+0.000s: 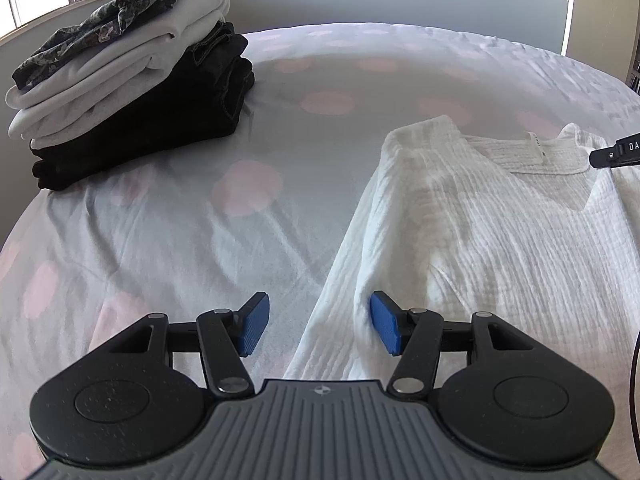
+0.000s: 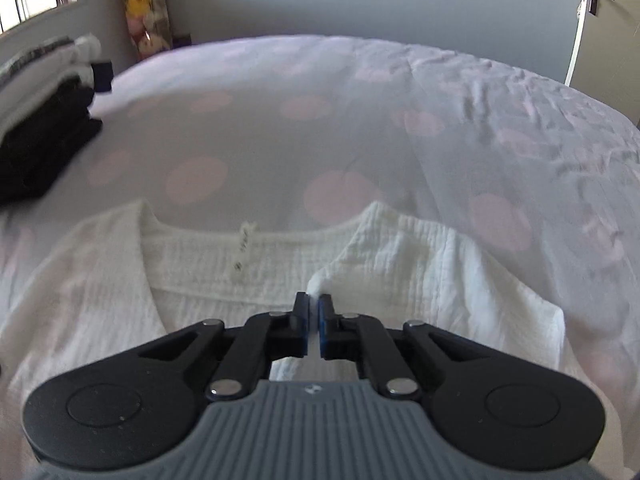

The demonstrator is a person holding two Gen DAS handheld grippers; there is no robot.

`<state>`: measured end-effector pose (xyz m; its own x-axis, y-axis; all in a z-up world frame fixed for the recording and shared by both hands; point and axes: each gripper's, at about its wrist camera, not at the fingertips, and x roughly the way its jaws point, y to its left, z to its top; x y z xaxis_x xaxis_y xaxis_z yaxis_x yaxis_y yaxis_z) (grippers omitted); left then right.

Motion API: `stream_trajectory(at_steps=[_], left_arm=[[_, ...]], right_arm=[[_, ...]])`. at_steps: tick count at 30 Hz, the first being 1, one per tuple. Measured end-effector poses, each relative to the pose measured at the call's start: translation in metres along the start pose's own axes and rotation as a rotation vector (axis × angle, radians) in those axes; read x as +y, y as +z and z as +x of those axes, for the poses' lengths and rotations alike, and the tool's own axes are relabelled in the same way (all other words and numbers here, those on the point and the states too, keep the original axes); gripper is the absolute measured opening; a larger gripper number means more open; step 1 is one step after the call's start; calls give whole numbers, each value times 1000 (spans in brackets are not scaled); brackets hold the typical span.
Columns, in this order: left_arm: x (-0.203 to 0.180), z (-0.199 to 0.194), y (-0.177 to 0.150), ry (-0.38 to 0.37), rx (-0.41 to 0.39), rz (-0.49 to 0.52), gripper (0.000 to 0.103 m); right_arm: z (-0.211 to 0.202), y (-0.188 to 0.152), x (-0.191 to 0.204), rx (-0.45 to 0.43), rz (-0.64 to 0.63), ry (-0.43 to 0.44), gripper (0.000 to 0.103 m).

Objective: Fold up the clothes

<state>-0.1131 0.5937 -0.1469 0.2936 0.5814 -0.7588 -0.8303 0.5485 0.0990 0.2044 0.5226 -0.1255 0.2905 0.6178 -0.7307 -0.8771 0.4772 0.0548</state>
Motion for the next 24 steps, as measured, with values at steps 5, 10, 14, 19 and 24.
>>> stream_trajectory(at_steps=[5,10,14,19,24], left_arm=[[-3,-2,0,1,-6,18,66],[-6,-2,0,9,-4,25,66],[-12,-7,1,4,-12,54,66],[-13,-8,2,6,-14,54,66],[-14,-11,3,4,-18,59,66]], right_arm=[[-5,-1,-12,3,46,-32,36],[-7,-17,-22,82,29,11,35],[-12,-37,-28,108,53,60,35],[-53,-37,-39,13,76,44,36],[-108,-51,-89,-17,74,-93,36]])
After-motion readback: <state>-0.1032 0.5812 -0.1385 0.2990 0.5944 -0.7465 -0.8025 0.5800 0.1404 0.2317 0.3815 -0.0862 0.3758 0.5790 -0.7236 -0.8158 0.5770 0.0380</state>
